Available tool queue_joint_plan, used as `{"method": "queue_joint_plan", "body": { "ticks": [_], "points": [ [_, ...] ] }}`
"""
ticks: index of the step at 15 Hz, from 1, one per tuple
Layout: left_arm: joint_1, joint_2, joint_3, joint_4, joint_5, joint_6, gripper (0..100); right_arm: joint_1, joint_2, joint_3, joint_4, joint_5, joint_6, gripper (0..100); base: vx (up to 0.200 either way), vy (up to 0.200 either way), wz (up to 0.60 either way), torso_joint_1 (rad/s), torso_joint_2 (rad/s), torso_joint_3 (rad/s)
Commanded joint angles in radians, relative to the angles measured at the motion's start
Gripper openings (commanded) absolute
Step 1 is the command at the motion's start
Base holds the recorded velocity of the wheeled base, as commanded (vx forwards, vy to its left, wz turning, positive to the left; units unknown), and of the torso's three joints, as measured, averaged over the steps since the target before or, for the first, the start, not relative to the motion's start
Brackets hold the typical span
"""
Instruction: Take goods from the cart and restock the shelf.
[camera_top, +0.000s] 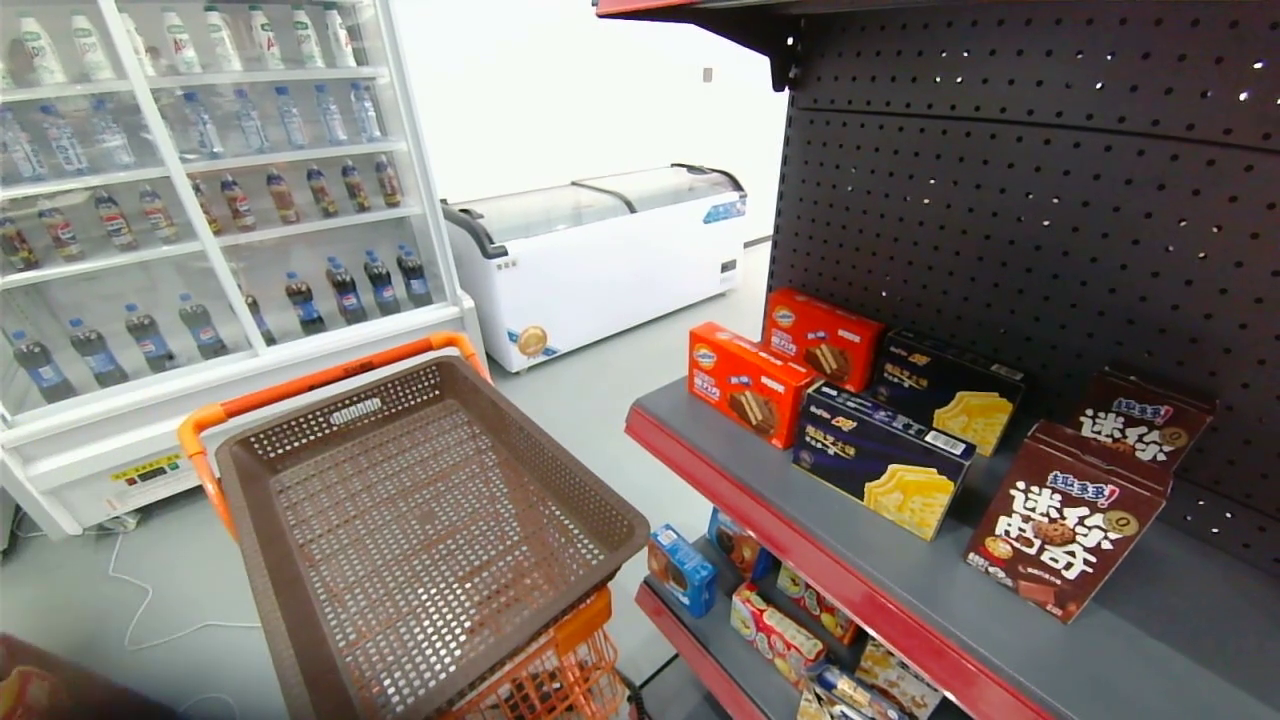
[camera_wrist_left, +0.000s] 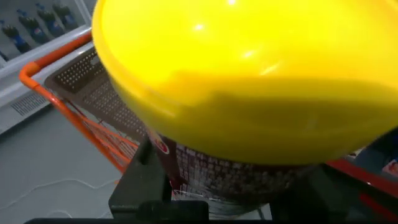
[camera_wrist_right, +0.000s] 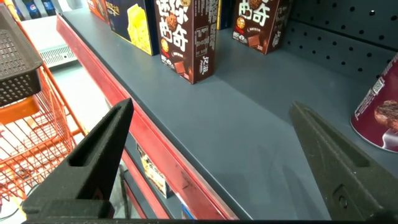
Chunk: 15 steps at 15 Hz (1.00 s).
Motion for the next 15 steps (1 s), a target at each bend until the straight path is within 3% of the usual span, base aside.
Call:
{"method": "queue_joint_plan", "body": {
  "ticks": [1,15],
  "points": [
    [-0.001,-0.151,0.002,0.058,0.019,0.004,0,0.0,0.001,0.0,0.0,0.001,0.001,100,0.0,0.0,-0.6,0.007,0.0,0.002],
    [-0.001,-0.172,0.023,0.064,0.022,-0.017,0,0.0,0.001,0.0,0.0,0.001,-0.001,100,0.0,0.0,-0.6,0.003,0.0,0.003]
  ]
}}
